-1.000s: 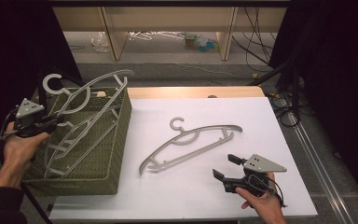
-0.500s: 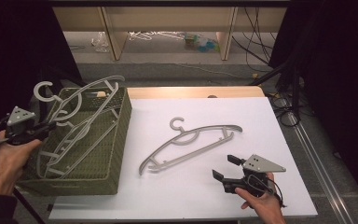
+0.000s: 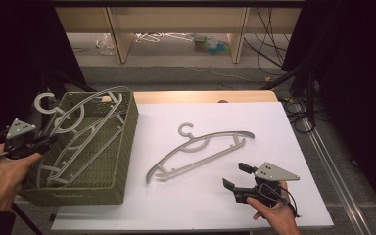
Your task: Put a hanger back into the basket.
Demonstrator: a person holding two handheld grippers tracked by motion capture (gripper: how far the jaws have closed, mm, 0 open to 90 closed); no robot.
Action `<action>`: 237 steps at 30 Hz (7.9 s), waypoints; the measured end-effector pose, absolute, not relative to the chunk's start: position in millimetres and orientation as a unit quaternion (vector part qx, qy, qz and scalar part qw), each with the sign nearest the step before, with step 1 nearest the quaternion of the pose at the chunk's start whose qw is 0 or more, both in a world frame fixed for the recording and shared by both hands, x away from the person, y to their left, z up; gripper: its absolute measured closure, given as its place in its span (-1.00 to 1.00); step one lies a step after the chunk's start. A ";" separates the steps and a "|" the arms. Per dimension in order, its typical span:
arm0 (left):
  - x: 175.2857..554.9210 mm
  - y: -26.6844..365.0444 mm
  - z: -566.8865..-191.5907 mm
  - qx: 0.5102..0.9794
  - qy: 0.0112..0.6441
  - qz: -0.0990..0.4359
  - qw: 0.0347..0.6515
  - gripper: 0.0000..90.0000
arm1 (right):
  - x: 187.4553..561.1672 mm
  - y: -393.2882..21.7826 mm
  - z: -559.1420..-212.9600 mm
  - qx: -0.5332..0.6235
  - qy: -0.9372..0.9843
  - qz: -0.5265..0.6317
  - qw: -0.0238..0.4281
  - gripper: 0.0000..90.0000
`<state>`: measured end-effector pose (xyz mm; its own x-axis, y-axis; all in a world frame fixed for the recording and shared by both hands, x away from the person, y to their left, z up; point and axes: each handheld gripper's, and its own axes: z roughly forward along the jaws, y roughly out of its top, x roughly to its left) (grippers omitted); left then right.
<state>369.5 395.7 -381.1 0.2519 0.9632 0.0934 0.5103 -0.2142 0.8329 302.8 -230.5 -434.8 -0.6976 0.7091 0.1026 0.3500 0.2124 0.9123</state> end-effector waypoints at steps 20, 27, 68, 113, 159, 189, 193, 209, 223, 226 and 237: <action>376.9 395.3 -392.4 0.736 0.521 0.300 0.313 0.81 | 303.7 -229.6 -435.8 0.350 0.754 0.530 0.168 -0.51; 378.8 393.3 -395.8 0.766 0.504 0.293 0.271 0.81 | 304.0 -229.8 -435.7 0.350 0.754 0.530 0.168 -0.51; 334.0 300.5 -352.3 0.664 0.478 0.232 0.526 -0.35 | 305.9 -229.3 -435.0 0.339 0.757 0.531 0.173 -0.51; 409.4 99.4 -425.2 0.843 0.366 0.156 0.363 -0.53 | 304.7 -226.8 -432.7 0.336 0.759 0.531 0.170 -0.51; 464.3 78.7 -474.3 0.886 0.367 0.101 0.264 0.70 | 304.3 -225.3 -433.0 0.332 0.758 0.537 0.163 -0.51; 440.6 86.2 -448.6 0.844 0.373 0.105 0.371 0.81 | 304.5 -226.2 -433.7 0.337 0.761 0.531 0.158 -0.51; 439.4 86.7 -449.9 0.848 0.367 0.097 0.370 0.81 | 304.4 -226.3 -433.2 0.337 0.763 0.528 0.158 -0.51; 421.5 93.9 -464.7 0.854 0.369 0.071 0.361 0.80 | 339.3 -229.1 -433.8 0.330 0.775 0.508 0.183 -0.52; 393.8 99.0 -463.8 0.864 0.343 0.065 0.363 0.80 | 419.2 -213.7 -446.7 0.284 0.851 0.375 0.233 -0.37; 390.2 99.1 -462.6 0.865 0.336 0.068 0.365 0.80 | 427.2 -209.5 -453.4 0.270 0.868 0.339 0.243 -0.35; 385.5 99.9 -457.5 0.866 0.330 0.067 0.370 0.80 | 440.6 -198.8 -470.5 0.215 0.894 0.291 0.265 -0.18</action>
<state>385.5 99.9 -457.5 0.7730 0.6215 -0.1273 0.5218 -0.5087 0.6848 440.6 -198.8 -470.5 -0.7662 0.5396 -0.3490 0.2306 0.7377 0.6345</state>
